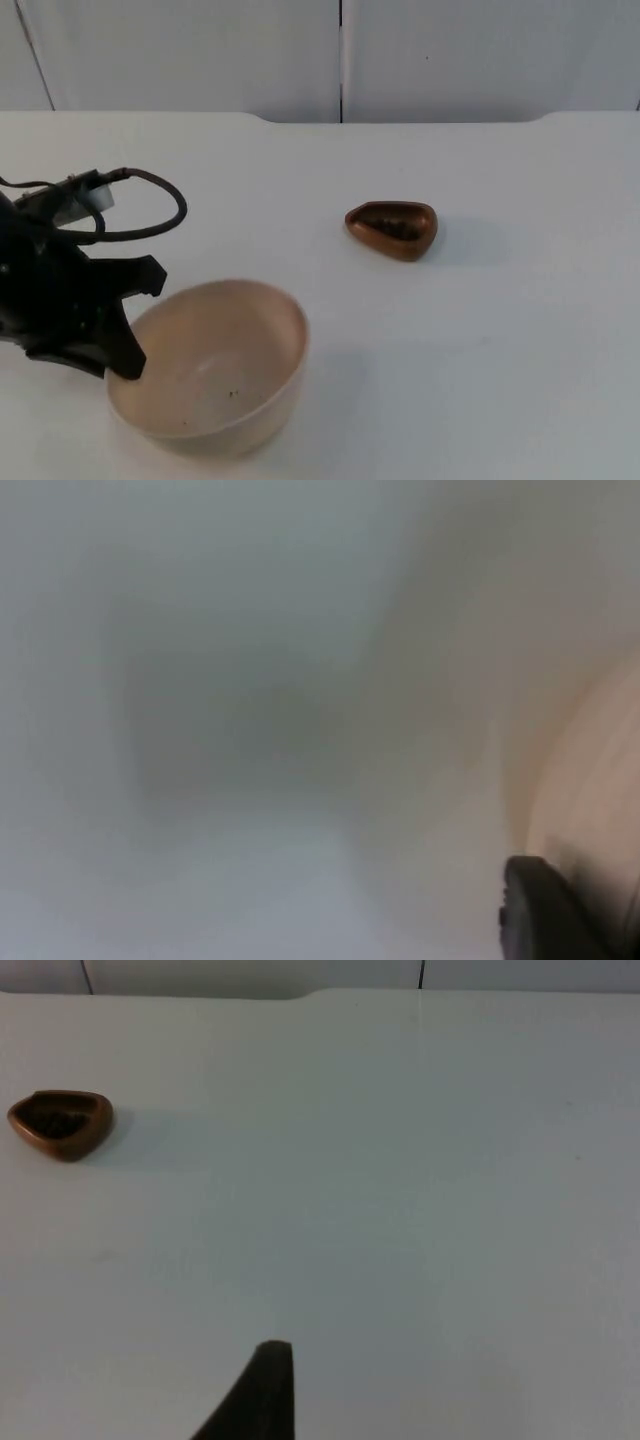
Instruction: Pick up the bowl with the left hand and pour the coffee beans from the cup into the bowl with the right hand.
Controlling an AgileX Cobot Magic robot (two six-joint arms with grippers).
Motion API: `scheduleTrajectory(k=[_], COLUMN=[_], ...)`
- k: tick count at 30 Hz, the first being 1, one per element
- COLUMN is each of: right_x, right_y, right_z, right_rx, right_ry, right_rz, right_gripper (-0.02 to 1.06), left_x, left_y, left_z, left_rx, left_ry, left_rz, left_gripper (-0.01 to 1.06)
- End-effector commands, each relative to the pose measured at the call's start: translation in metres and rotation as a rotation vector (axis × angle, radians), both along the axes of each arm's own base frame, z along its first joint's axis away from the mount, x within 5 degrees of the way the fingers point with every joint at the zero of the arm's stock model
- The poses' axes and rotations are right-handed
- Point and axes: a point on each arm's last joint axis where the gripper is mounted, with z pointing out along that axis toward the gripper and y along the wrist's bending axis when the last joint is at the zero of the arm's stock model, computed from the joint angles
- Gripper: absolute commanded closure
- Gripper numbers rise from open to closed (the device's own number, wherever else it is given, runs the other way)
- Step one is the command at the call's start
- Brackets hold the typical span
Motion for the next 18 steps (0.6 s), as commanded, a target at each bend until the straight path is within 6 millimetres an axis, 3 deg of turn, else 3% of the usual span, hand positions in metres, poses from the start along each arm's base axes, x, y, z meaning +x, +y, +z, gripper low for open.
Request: scheduleTrajectory(k=[1,6,18], right_x=[0.0,0.0,0.0], right_y=[0.0,0.0,0.0], right_z=[0.0,0.0,0.0], right_rx=[-0.008,-0.008,-0.008], right_ry=[-0.008,-0.008,-0.008], right_rz=[-0.003,-0.003,-0.003], right_gripper=[-0.01,-0.01,-0.01], left_x=[0.002,0.0,-0.009], left_y=[-0.002,-0.003,0.003], left_z=[0.006,0.019,0.084], left_rx=[-0.012,-0.028,0.015], left_ry=[-0.021,-0.037,-0.178], left_rz=[0.007,0.012,0.103], left_gripper=[1.05,1.05,1.05])
